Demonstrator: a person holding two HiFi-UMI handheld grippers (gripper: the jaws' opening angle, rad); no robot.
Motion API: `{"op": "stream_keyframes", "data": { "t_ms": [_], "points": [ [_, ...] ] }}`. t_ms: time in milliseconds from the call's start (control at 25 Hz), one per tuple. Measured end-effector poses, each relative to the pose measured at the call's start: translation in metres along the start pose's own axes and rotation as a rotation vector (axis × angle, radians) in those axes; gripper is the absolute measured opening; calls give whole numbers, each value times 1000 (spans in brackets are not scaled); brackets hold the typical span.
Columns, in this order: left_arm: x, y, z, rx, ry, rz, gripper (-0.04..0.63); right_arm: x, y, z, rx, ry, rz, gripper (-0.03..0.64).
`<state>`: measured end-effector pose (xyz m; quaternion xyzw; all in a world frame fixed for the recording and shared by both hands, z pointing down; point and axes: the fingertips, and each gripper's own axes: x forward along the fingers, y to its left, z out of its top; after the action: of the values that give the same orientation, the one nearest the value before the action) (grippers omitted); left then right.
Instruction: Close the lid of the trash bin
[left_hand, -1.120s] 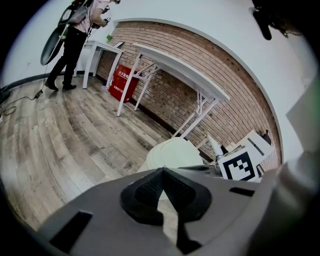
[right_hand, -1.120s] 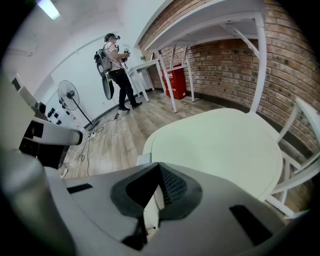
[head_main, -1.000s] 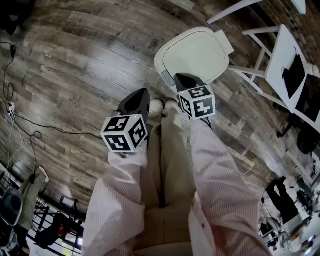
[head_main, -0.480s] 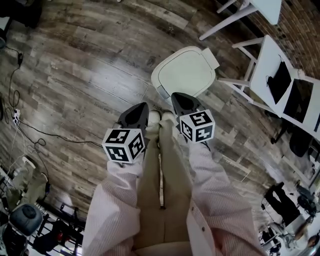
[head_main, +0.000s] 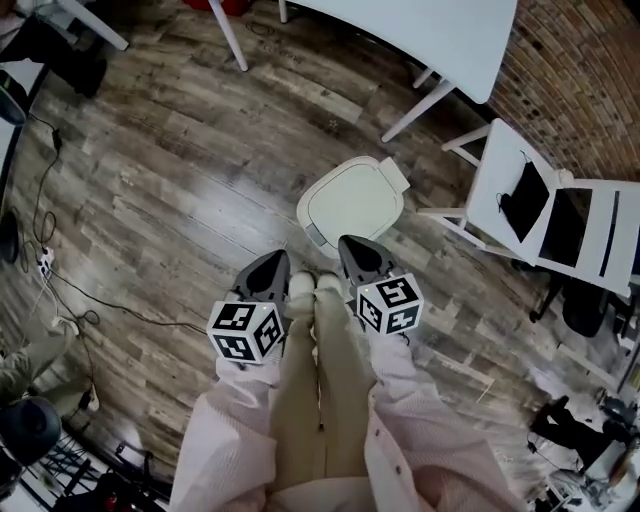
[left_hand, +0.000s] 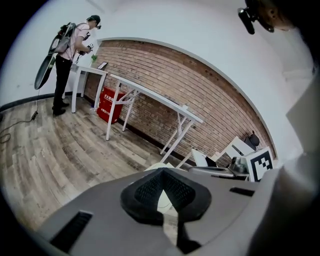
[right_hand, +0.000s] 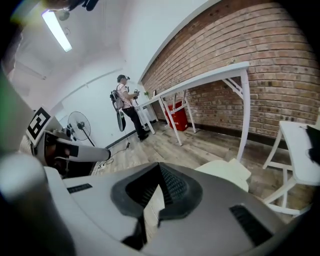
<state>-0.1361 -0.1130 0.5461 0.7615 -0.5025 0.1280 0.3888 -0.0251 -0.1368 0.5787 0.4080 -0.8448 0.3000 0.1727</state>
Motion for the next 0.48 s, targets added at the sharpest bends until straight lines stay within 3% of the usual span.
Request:
{"op": "stream_keyframes", "data": {
  "t_ms": [200, 480],
  "points": [
    [-19, -32, 19, 35, -31, -40, -8, -36, 15, 25, -16, -41, 17, 3],
    [-56, -51, 62, 97, -135, -1, -8, -76, 19, 59, -32, -103, 23, 3]
  ]
}}
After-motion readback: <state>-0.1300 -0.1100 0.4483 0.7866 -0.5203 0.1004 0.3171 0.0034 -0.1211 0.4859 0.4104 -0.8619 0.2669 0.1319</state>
